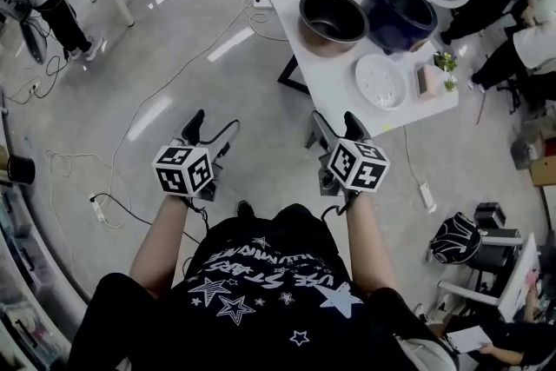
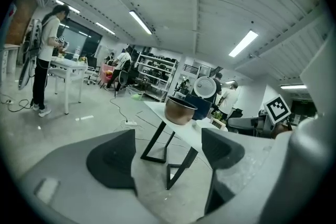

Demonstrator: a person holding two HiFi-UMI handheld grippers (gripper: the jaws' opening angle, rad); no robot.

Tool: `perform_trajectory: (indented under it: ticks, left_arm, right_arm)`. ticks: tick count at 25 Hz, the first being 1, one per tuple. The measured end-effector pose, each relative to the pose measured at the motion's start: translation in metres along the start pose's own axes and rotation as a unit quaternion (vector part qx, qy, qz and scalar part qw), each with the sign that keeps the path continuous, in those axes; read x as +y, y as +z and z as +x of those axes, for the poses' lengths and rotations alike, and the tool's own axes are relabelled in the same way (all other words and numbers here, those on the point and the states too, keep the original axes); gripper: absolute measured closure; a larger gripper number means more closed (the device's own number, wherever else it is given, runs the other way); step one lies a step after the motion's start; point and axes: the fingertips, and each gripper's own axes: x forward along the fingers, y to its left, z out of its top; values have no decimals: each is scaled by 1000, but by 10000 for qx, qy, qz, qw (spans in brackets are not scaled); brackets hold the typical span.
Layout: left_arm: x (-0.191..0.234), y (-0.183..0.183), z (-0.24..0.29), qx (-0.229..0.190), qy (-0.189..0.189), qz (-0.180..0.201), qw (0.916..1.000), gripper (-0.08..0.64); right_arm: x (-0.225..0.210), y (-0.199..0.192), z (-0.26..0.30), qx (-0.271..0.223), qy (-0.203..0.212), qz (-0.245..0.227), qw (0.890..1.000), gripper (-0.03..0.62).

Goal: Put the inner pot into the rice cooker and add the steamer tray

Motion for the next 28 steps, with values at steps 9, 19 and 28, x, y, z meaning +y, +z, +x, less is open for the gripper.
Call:
perform_trajectory:
  ticks: [9,19,28]
  left_arm:
    - [26,14,48,313,-274,6,9991,164]
    - [54,54,134,595,-466,202,9969,164]
    - [53,113,257,880,-912,480,9908,164]
  right_arm:
    - [-27,20,44,40,-384,348,9986,208]
    - [-90,81,124,-238,-825,959,9917,213]
    - [-169,126,183,-88,-1441,1346,9803,226]
